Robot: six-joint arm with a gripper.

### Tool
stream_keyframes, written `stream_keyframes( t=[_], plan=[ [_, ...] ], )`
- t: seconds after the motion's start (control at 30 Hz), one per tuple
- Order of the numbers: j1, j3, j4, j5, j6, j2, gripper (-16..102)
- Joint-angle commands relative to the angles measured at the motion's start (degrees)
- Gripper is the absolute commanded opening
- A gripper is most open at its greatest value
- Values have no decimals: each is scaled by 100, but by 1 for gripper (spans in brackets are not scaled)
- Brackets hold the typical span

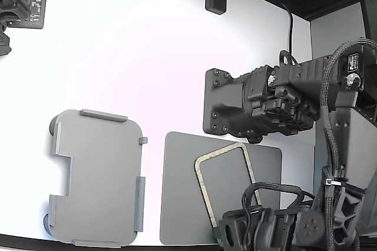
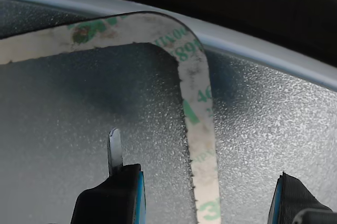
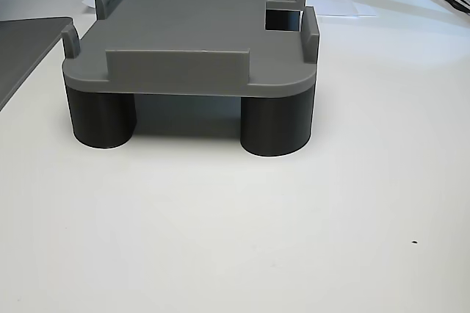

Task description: Move top rectangular frame to the holder.

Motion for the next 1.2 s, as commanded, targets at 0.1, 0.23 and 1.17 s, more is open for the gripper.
stream_keyframes(
  t=[0.1,0.23,1.17],
  plan=[
    [-26,-246,79,-18,-457,-44,100],
    [-26,-246,132,9,-545,-88,100],
    [-105,62,-105,88,-976,-264,99]
  ],
)
